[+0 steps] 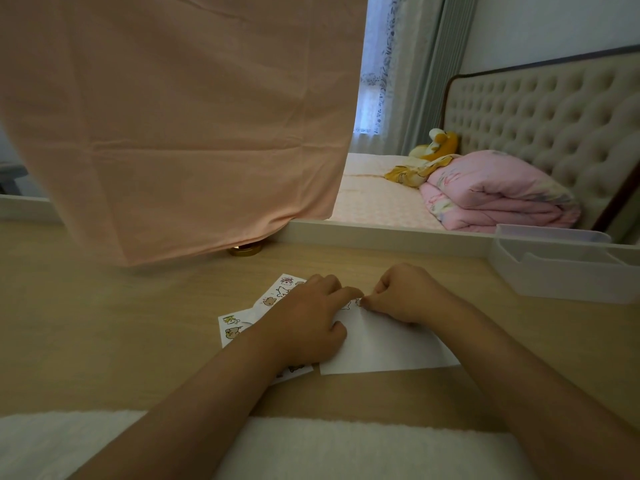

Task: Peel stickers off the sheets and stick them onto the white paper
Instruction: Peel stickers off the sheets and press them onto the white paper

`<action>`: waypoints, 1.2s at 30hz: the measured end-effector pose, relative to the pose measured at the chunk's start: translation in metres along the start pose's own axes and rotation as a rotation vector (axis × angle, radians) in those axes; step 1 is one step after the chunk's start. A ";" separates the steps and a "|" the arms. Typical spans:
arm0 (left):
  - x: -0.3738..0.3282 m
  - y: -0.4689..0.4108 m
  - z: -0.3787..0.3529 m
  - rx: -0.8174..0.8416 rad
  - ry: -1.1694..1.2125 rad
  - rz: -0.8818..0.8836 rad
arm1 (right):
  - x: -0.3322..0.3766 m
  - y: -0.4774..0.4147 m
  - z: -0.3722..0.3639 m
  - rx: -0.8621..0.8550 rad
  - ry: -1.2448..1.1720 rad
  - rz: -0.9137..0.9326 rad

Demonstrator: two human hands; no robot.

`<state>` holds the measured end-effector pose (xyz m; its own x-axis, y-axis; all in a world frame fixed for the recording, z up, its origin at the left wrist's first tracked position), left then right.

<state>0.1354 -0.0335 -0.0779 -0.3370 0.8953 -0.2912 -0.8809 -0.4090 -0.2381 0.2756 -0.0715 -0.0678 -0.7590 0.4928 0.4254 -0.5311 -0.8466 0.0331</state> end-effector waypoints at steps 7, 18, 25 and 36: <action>-0.002 0.000 -0.002 0.014 -0.058 -0.003 | -0.008 0.014 0.009 -0.112 0.011 0.003; -0.008 0.000 -0.007 -0.020 -0.186 -0.025 | 0.012 0.062 -0.029 0.074 0.472 0.423; -0.018 0.002 -0.006 -0.021 -0.326 -0.021 | 0.006 0.064 -0.033 0.113 0.427 0.388; -0.028 -0.003 -0.012 0.101 -0.343 0.020 | 0.003 0.069 -0.015 0.048 0.438 0.368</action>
<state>0.1517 -0.0595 -0.0796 -0.4317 0.9013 0.0368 -0.8954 -0.4233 -0.1379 0.2309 -0.1259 -0.0780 -0.9814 0.1920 0.0029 -0.1920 -0.9814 -0.0010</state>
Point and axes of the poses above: each hand's wrist, its own y-axis away from the middle knuckle, its own z-axis out of the back of the hand, x = y × z, the point moved 10 cm from there along -y, towards the middle knuckle, and after that the axes turned 1 degree about z, right-handed, at the moved point
